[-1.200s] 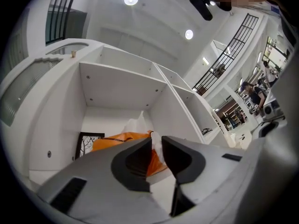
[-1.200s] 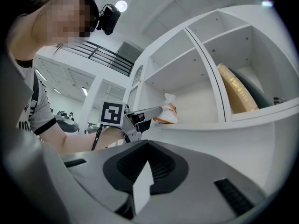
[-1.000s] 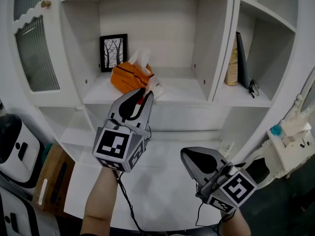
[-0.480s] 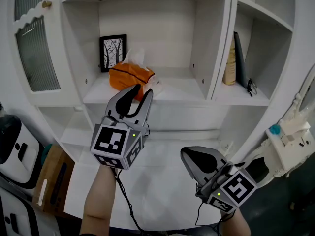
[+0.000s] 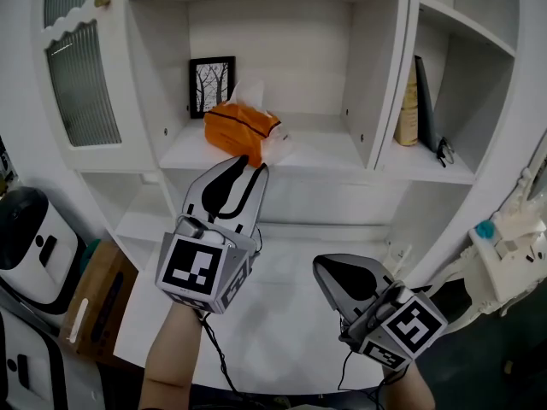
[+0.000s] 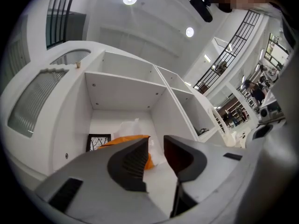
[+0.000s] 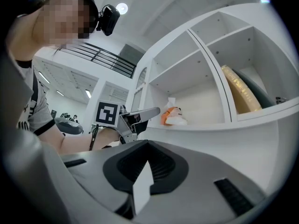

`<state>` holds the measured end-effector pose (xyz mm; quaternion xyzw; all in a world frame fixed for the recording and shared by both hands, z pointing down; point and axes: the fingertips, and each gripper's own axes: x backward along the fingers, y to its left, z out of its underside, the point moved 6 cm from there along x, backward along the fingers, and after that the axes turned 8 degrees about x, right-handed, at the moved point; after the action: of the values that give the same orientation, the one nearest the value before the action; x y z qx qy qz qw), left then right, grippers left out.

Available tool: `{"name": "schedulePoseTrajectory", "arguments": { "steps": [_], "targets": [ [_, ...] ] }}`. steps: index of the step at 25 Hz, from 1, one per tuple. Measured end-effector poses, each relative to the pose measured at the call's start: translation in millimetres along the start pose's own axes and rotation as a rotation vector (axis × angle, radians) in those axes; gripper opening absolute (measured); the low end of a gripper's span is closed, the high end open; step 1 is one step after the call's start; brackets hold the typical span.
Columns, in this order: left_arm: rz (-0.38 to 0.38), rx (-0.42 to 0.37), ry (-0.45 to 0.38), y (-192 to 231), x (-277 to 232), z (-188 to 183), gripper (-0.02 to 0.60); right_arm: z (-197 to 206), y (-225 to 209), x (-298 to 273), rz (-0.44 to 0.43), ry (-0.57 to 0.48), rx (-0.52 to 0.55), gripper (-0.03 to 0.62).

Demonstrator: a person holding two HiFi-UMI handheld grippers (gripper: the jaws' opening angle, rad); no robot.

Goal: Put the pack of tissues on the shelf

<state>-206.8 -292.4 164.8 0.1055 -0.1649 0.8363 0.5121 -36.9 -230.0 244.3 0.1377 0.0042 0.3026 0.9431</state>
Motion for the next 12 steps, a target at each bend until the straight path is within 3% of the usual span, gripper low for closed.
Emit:
{"name": "schedulePoseTrajectory", "arguments": {
  "steps": [12],
  "targets": [
    [-0.062,0.012,0.071,-56,75,3,0.034,1,33,12,-0.135,-0.039,-0.034,0.012]
  ]
}}
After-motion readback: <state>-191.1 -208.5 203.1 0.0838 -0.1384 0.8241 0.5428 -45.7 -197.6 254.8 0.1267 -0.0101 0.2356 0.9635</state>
